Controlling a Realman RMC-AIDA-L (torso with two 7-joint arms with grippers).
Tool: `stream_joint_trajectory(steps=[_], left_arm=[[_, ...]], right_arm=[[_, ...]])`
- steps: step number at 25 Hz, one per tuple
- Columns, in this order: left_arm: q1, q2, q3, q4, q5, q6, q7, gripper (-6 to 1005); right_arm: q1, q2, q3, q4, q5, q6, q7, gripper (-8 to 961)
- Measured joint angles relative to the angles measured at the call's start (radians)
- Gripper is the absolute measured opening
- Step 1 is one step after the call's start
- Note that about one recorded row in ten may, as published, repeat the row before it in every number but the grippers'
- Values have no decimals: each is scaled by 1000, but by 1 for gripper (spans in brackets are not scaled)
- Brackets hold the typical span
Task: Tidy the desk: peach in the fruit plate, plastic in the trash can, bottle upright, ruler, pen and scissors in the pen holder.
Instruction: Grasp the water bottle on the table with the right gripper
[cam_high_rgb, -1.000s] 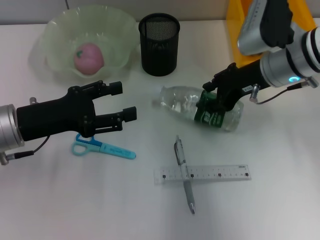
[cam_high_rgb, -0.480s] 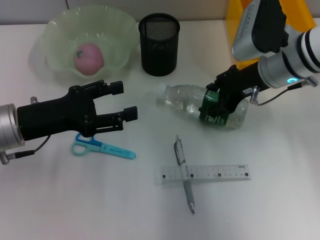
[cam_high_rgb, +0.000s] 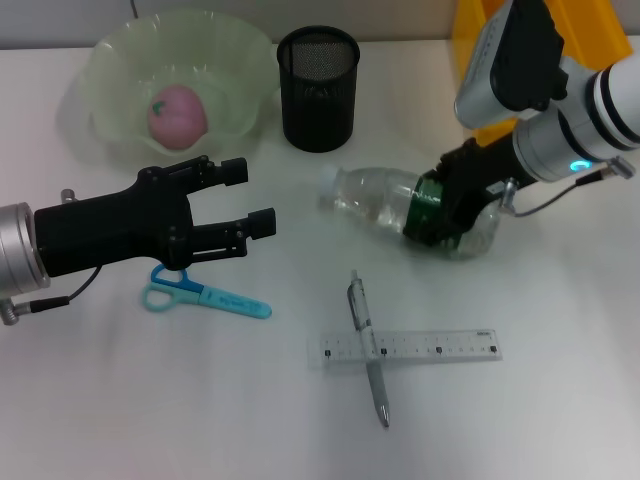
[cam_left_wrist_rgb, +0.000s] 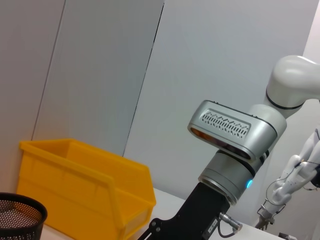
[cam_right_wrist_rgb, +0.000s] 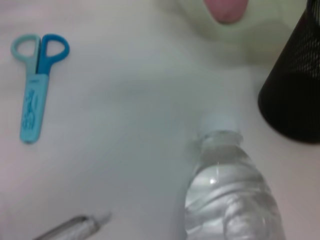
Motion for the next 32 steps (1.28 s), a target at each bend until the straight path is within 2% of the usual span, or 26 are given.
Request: stream_joint_trajectory(steps=[4, 12, 32], left_arm=[[0, 2, 0, 1, -2, 0, -7, 731], [-2, 3, -1, 3, -4, -3, -10, 727], [-7, -2, -13, 3, -2, -6, -12, 719]], right_arm=[[1, 0, -12, 1, -3, -1, 2, 763], [0, 0, -37, 1, -11, 14, 3, 812], [-9, -2, -36, 1, -7, 39, -13, 773]])
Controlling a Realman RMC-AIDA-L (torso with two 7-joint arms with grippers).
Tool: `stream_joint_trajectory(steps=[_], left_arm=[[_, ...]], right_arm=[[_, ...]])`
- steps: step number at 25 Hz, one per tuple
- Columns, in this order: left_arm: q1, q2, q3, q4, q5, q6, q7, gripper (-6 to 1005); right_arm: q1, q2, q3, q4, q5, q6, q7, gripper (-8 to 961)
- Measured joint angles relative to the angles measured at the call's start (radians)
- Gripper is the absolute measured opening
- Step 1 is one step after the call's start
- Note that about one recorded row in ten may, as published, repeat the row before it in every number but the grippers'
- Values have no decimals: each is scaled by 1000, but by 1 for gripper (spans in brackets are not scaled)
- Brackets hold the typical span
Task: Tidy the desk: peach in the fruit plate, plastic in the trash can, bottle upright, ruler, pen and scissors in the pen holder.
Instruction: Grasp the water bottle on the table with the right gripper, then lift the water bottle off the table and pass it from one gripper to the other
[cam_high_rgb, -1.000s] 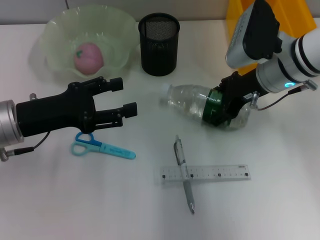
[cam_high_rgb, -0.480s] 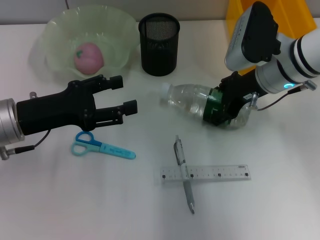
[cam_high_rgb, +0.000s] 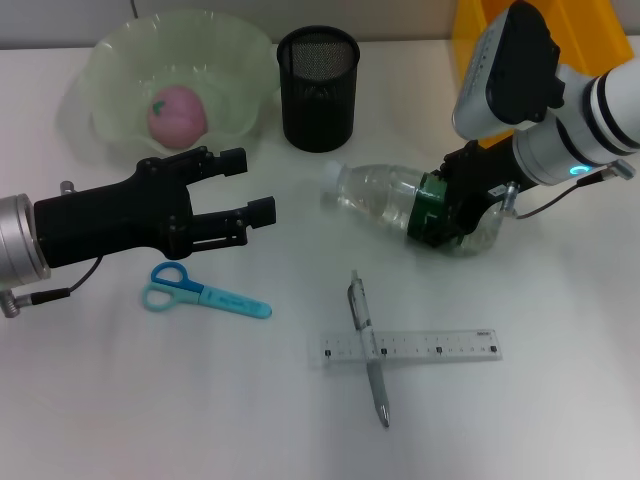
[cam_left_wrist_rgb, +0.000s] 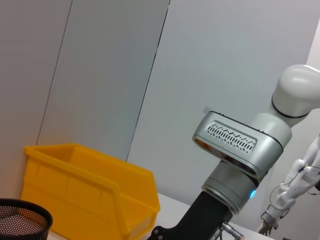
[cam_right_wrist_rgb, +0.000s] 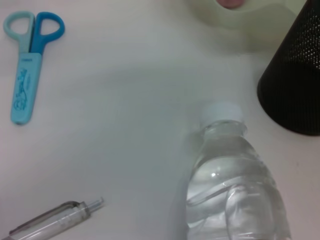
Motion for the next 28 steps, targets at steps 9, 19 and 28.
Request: stream_joint_trajectory(steps=[9, 19, 28], left_arm=[[-4, 0, 0, 0, -2, -1, 0, 716], [-5, -4, -16, 0, -4, 3, 0, 711], [-8, -75, -148, -7, -6, 13, -2, 708]], right_arm=[[-42, 1, 3, -61, 36, -8, -14, 763], [-103, -3, 14, -117, 160, -26, -69, 753], [-256, -1, 90, -84, 659, -44, -456, 753]])
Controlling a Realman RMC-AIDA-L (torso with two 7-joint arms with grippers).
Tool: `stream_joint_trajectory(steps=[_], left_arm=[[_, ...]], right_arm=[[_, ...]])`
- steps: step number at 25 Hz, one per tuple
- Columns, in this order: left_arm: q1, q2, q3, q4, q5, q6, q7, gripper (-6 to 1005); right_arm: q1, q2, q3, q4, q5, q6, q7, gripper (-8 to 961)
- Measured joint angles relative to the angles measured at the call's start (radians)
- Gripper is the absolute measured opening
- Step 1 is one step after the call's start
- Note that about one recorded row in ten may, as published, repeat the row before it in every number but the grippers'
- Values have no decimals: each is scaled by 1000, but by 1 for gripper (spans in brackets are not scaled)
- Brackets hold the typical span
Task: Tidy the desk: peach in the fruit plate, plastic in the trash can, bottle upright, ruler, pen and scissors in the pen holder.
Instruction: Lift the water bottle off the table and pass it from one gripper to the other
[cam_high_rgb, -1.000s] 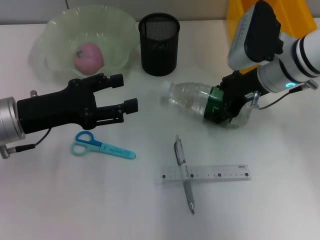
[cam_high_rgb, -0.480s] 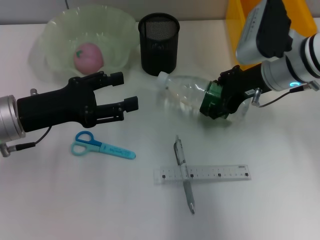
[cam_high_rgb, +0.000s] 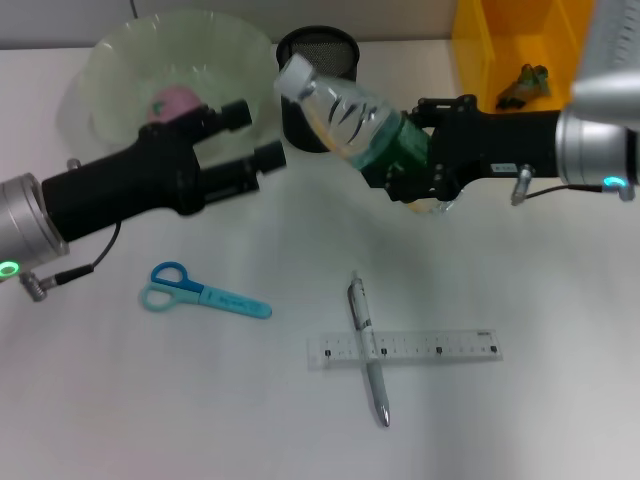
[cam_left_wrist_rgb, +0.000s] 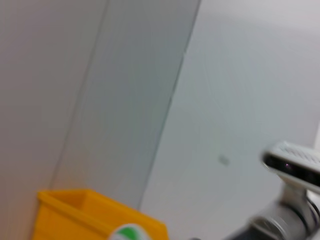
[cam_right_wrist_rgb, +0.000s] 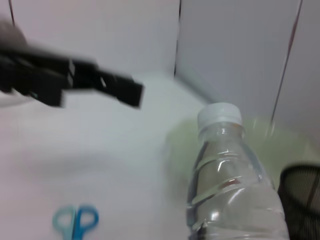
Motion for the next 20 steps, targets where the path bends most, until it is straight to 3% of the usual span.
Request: stream_joint_trajectory(steps=[3, 9, 20], left_arm=[[-7, -20, -74, -35, -14, -6, -25, 707], [-30, -18, -83, -119, -85, -22, -29, 704], [-65, -27, -87, -202, -157, -41, -24, 700]], right_arm=[[-22, 1, 12, 103, 187, -15, -172, 753], [-20, 0, 13, 319, 492, -83, -469, 753], [64, 8, 0, 520, 580, -132, -620, 753]])
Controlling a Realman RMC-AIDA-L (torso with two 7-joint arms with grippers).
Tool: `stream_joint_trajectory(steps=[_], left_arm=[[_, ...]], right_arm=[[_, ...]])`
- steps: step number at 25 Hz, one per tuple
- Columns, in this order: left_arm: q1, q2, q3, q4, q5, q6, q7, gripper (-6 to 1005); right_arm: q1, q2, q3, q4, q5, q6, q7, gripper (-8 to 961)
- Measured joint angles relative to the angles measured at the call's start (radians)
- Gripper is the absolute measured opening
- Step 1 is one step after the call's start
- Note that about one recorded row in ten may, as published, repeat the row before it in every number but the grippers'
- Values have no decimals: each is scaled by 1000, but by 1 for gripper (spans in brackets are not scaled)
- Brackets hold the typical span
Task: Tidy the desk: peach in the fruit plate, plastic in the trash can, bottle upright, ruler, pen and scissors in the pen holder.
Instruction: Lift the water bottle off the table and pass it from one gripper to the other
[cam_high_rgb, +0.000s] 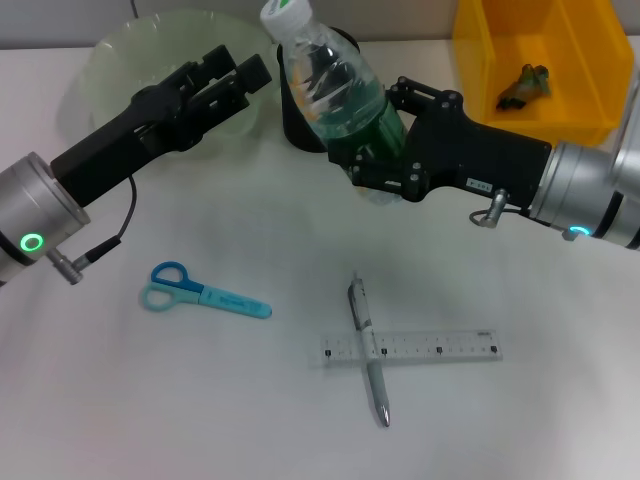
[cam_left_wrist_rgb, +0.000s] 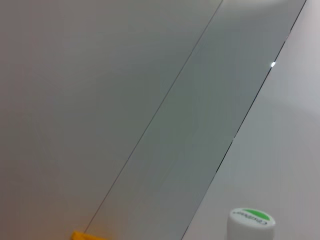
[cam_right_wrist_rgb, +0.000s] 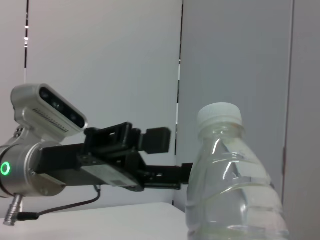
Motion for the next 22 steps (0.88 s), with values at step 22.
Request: stream_joint_trajectory(steps=[22], left_arm=[[-73, -2, -6, -147, -53, 23, 132, 691]], right_arm=[[55, 6, -33, 77, 5, -2, -10, 754]])
